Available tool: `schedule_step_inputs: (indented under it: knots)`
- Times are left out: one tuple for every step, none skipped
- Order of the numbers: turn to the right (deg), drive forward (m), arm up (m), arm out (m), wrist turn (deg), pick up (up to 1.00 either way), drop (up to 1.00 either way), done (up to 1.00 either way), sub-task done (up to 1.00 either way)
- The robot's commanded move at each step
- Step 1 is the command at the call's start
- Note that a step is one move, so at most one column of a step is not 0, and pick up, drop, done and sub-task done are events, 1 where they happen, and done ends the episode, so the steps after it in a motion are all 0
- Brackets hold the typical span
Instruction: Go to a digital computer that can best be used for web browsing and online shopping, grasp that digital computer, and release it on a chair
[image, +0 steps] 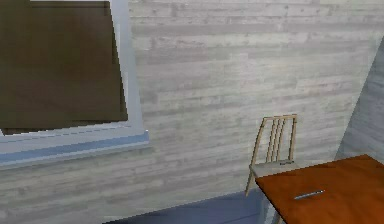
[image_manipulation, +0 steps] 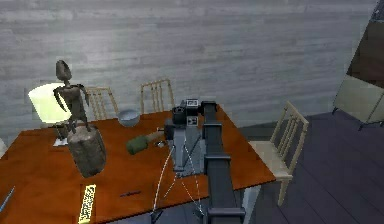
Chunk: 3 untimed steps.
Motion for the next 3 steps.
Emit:
schedule_step_inputs:
  knots:
    - [0.0,0.0,0.0,0.0,45.0,0.0,0.0,0.0,0.0]
    - [0.0,0.0,0.0,0.0,45.0,0.0,0.0,0.0,0.0]
    - [0.0,0.0,0.0,0.0,45.0,0.0,0.0,0.0,0.0]
